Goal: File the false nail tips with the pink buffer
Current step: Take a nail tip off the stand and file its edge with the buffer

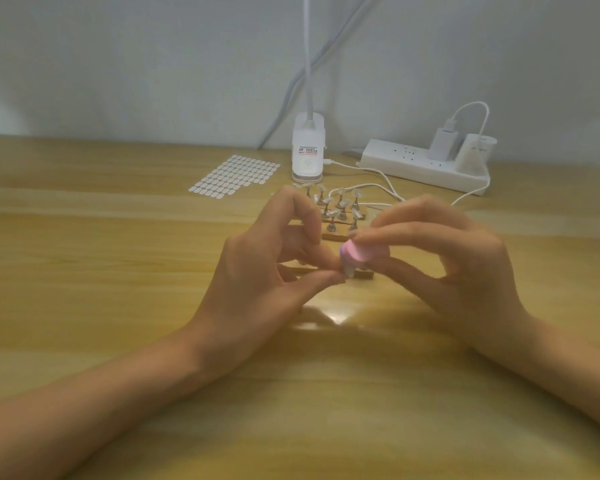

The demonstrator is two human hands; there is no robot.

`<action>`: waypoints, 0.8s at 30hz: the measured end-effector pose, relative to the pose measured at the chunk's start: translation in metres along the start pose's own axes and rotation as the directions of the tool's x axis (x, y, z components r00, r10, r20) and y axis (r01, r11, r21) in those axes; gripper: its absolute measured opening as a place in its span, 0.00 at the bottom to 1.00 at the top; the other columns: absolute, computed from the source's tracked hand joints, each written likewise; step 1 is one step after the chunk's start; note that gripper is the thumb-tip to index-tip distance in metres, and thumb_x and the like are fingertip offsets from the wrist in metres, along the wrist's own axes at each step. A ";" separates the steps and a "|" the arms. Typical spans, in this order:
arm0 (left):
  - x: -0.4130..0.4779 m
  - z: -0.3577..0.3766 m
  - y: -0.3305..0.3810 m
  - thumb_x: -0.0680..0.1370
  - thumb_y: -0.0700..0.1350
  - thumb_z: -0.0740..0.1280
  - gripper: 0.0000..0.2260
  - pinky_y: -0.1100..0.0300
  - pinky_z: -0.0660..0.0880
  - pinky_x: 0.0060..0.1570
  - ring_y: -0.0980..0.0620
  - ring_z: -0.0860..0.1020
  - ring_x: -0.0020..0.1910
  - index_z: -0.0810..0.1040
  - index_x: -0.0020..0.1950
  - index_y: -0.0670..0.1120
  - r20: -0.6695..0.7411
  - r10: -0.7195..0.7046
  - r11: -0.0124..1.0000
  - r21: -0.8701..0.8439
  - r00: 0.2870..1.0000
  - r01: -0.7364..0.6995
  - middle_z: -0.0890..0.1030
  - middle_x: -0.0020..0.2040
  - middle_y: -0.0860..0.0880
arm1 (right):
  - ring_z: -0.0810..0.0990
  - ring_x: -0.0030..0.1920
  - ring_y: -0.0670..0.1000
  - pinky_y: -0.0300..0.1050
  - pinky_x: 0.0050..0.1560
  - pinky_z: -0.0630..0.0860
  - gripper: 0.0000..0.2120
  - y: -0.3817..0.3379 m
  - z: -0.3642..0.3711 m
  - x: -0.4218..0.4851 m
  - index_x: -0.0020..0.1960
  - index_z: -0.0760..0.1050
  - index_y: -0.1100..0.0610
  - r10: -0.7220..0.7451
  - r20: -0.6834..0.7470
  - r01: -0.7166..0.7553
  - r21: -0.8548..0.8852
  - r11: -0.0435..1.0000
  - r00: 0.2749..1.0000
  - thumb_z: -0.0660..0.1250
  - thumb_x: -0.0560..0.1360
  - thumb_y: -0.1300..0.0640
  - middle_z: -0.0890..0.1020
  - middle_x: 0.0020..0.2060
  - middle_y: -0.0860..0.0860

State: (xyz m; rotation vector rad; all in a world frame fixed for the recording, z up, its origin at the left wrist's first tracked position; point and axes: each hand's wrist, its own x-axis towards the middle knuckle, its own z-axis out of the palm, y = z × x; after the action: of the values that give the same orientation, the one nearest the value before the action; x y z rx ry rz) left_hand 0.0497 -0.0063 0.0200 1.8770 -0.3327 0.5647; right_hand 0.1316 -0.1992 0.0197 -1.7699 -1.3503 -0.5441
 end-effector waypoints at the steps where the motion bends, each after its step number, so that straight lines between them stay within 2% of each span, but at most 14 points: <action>1: 0.000 0.000 0.000 0.72 0.49 0.74 0.16 0.64 0.76 0.32 0.56 0.85 0.41 0.66 0.49 0.52 0.001 0.007 1.000 0.001 1.000 -0.007 0.86 0.41 0.55 | 0.83 0.48 0.51 0.48 0.51 0.78 0.10 -0.001 0.001 0.000 0.56 0.83 0.57 -0.019 0.017 0.019 -0.002 1.000 1.000 0.74 0.74 0.61 0.82 0.47 0.53; 3: 0.000 0.001 -0.001 0.72 0.47 0.73 0.16 0.66 0.76 0.33 0.59 0.85 0.41 0.66 0.48 0.53 0.003 0.019 1.000 0.006 1.000 -0.019 0.86 0.41 0.56 | 0.83 0.47 0.53 0.49 0.51 0.78 0.09 -0.002 0.003 0.000 0.55 0.83 0.57 -0.067 0.057 0.067 -0.006 0.998 0.996 0.75 0.75 0.61 0.82 0.47 0.53; 7: 0.001 0.000 -0.001 0.72 0.46 0.76 0.18 0.68 0.74 0.31 0.57 0.85 0.42 0.65 0.46 0.54 -0.021 0.021 1.000 -0.006 1.000 -0.021 0.86 0.40 0.52 | 0.82 0.50 0.51 0.45 0.53 0.78 0.12 0.000 0.000 0.002 0.57 0.81 0.59 -0.013 0.003 0.013 0.002 1.000 1.000 0.74 0.74 0.64 0.82 0.48 0.54; 10: 0.001 0.001 -0.001 0.72 0.46 0.76 0.19 0.69 0.73 0.31 0.59 0.84 0.38 0.65 0.46 0.54 -0.016 0.028 0.999 -0.016 0.999 -0.028 0.85 0.40 0.51 | 0.82 0.50 0.50 0.42 0.55 0.76 0.11 -0.001 0.002 0.000 0.56 0.82 0.57 -0.045 0.048 0.044 0.015 0.999 0.998 0.73 0.74 0.62 0.81 0.48 0.51; 13: 0.001 0.000 -0.001 0.72 0.42 0.79 0.21 0.67 0.75 0.29 0.58 0.84 0.38 0.65 0.45 0.52 -0.028 0.027 1.000 -0.015 0.999 -0.027 0.86 0.40 0.53 | 0.82 0.51 0.50 0.45 0.54 0.78 0.11 0.000 0.001 0.002 0.57 0.81 0.57 0.025 -0.005 -0.025 0.046 0.999 1.000 0.73 0.74 0.63 0.82 0.48 0.54; 17: 0.001 0.001 0.000 0.72 0.44 0.76 0.19 0.66 0.76 0.31 0.57 0.85 0.39 0.64 0.44 0.54 -0.018 0.038 0.999 0.038 0.999 -0.037 0.86 0.40 0.53 | 0.82 0.50 0.50 0.42 0.55 0.77 0.10 -0.002 0.003 0.001 0.56 0.82 0.56 -0.025 0.051 0.023 0.041 0.999 0.998 0.74 0.74 0.61 0.82 0.48 0.53; 20: 0.002 0.001 0.000 0.72 0.39 0.78 0.21 0.68 0.75 0.31 0.59 0.84 0.39 0.64 0.44 0.51 -0.023 0.045 0.998 0.054 0.999 -0.043 0.86 0.40 0.54 | 0.82 0.50 0.51 0.47 0.54 0.78 0.11 0.003 0.001 0.003 0.56 0.82 0.56 0.062 -0.002 -0.061 0.083 0.995 0.998 0.73 0.75 0.62 0.83 0.49 0.54; 24: 0.000 0.002 0.003 0.73 0.42 0.76 0.20 0.59 0.79 0.30 0.59 0.84 0.40 0.64 0.44 0.52 -0.031 0.067 0.994 0.085 0.997 -0.065 0.85 0.40 0.56 | 0.83 0.50 0.52 0.47 0.54 0.78 0.10 0.006 0.002 0.002 0.56 0.82 0.54 0.060 0.023 -0.063 0.168 0.984 0.998 0.73 0.75 0.61 0.83 0.49 0.52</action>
State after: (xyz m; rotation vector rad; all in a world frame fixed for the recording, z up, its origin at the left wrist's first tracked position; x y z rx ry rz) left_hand 0.0492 -0.0093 0.0219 1.9404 -0.3545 0.6637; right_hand 0.1373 -0.1965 0.0178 -1.6757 -1.3093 -0.3692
